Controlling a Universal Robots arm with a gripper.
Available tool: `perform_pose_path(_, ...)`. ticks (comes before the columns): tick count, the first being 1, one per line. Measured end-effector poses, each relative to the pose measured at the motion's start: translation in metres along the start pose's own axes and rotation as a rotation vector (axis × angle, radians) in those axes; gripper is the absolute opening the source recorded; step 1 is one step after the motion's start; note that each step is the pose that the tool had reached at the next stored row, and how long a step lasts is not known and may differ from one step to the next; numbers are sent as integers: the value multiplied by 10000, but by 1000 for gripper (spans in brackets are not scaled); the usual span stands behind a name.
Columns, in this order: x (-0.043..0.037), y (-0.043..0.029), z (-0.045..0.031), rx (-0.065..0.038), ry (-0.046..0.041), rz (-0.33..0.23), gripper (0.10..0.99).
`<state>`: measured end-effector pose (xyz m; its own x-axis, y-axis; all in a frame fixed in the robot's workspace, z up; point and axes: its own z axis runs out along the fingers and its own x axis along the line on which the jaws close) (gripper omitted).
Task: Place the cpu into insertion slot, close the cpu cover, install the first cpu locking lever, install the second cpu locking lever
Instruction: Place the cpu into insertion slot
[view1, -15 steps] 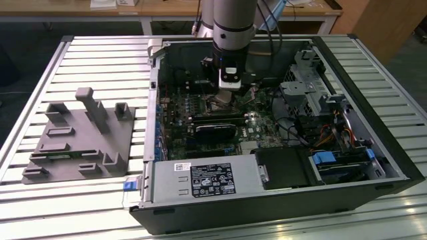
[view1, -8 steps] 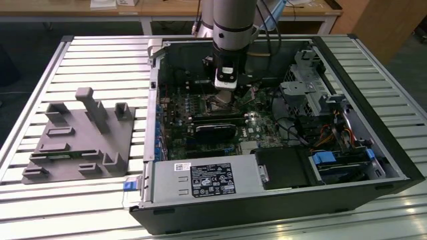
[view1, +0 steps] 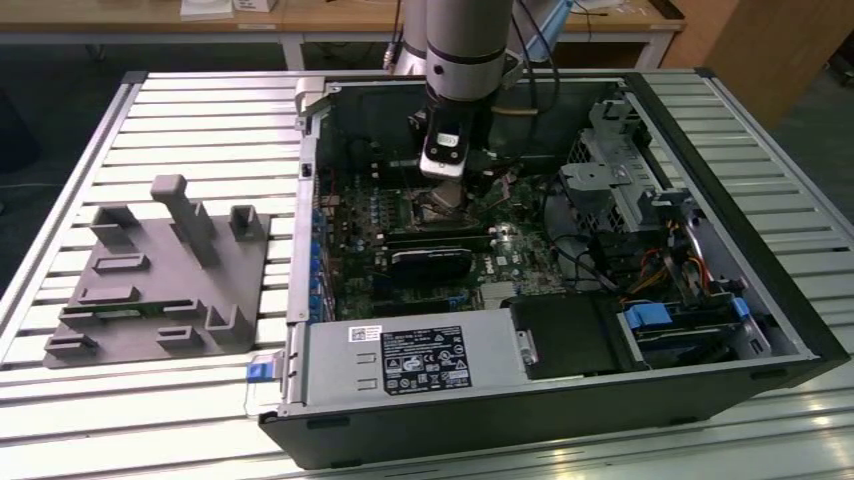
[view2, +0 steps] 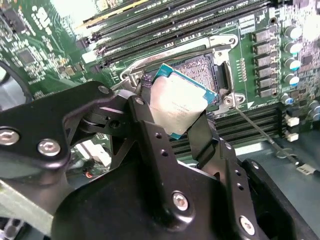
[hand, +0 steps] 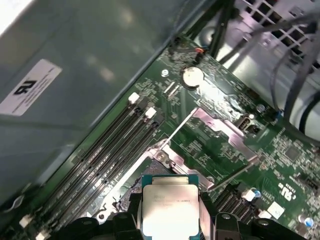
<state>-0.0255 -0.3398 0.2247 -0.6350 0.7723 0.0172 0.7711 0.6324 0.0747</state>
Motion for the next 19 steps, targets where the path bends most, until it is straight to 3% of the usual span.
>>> perform_pose_path(19,0,0,10,-24,-222,2577,537)
